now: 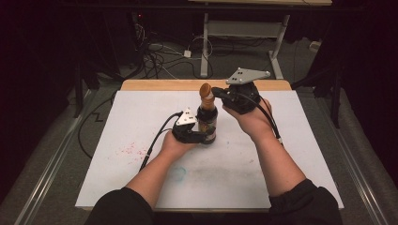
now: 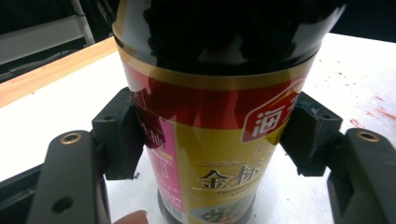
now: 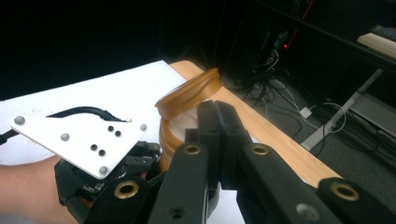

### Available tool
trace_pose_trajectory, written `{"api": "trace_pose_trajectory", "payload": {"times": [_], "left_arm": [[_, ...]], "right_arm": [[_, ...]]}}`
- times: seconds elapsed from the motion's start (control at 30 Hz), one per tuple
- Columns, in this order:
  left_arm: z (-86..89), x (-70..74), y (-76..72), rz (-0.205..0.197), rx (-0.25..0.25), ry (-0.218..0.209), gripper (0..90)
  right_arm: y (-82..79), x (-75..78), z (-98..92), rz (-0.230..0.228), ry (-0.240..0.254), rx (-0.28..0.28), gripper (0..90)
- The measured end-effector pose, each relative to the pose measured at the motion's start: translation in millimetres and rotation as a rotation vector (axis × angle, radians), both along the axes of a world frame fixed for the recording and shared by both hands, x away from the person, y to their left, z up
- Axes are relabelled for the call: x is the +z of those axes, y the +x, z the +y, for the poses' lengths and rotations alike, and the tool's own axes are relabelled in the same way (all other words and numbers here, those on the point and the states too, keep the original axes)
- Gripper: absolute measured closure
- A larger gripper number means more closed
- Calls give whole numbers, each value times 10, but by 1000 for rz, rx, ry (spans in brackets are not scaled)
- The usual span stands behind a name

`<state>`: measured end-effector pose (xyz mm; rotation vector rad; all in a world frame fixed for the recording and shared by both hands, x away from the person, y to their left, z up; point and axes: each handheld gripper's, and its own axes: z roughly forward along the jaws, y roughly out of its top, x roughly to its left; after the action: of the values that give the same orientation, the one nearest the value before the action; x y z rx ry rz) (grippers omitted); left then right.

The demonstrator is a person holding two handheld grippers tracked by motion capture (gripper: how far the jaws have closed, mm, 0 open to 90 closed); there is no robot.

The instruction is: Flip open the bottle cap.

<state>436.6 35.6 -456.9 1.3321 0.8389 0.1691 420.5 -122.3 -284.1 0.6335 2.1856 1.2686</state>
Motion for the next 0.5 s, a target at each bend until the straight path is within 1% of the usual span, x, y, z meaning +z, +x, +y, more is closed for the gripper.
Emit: {"api": "trace_pose_trajectory", "payload": {"times": [0.27, 0.5], "left_arm": [[-6, 0, -4, -1, 0, 1, 297], [-6, -1, -5, -3, -1, 7, 296]], "right_arm": [[-6, 36, 39, -13, 10, 5, 900], [-23, 71, 160, -26, 3, 31, 900]]}}
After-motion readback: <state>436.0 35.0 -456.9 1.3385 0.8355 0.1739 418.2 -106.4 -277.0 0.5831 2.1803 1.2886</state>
